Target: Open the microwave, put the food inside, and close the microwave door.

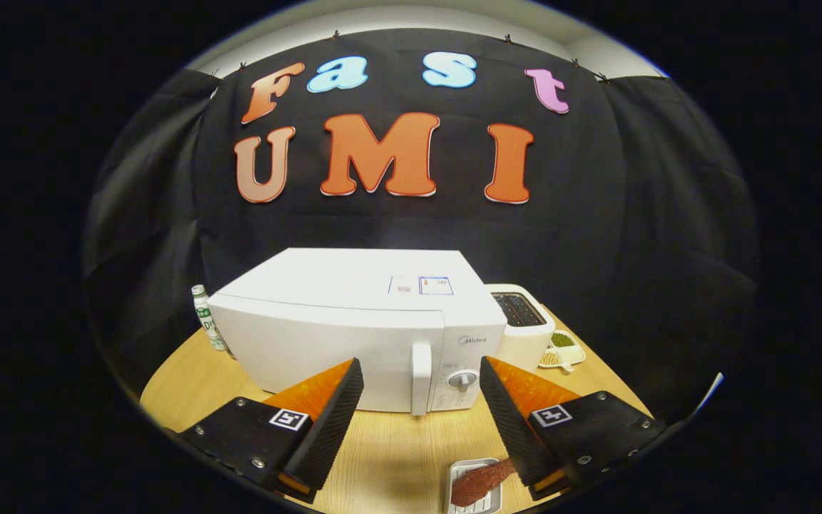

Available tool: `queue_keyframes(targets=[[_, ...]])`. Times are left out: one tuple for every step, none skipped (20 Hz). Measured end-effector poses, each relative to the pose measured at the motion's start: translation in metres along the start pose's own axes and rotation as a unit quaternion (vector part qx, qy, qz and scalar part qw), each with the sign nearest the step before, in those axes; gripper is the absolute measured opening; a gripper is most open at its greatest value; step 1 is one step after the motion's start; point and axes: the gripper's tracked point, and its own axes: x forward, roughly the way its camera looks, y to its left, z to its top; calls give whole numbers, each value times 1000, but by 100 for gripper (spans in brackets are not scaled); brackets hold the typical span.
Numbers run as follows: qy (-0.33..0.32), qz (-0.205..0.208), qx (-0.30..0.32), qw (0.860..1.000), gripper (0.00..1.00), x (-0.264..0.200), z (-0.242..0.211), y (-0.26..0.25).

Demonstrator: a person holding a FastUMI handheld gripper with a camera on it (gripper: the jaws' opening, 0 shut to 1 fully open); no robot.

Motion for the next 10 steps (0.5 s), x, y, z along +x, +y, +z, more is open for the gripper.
queue_keyframes(targets=[[10,2,1,1000,97,11,-10,1],[19,4,2,1000,96,20,-18,0],[26,6,4,1000,94,30,-26,0],[33,7,7,999,89,39,-33,-1],[39,8,12,999,87,48,-39,-2],[44,13,16,999,82,57,-45,0],[51,16,19,998,80,64,-51,0],[55,20,20,998,76,70,-55,1],[57,22,19,998,73,76,-57,1],[59,26,19,998,65,81,-59,3]])
